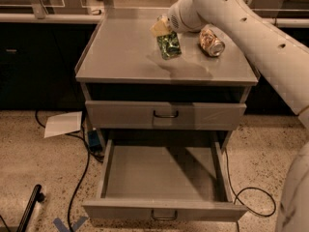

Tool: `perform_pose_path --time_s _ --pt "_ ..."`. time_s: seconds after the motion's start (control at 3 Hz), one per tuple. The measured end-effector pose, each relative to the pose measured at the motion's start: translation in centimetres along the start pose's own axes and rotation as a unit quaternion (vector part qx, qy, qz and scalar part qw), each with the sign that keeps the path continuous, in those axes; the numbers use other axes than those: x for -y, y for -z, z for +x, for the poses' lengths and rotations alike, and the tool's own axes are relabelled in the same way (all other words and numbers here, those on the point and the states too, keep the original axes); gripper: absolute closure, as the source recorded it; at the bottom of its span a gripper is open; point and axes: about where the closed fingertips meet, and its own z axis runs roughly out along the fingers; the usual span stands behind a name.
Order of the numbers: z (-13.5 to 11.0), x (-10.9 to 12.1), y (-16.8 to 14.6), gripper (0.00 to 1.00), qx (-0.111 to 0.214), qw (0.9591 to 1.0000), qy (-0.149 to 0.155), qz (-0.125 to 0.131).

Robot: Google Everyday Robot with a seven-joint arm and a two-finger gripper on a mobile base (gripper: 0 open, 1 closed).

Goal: Pick green can from middle drawer and place on counter

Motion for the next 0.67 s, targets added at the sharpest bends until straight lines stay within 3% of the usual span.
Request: perform_pose_path --time_s 0.67 --pt "0.09 0.01 -0.07 0.58 -0.001 1.0000 -0.002 0.001"
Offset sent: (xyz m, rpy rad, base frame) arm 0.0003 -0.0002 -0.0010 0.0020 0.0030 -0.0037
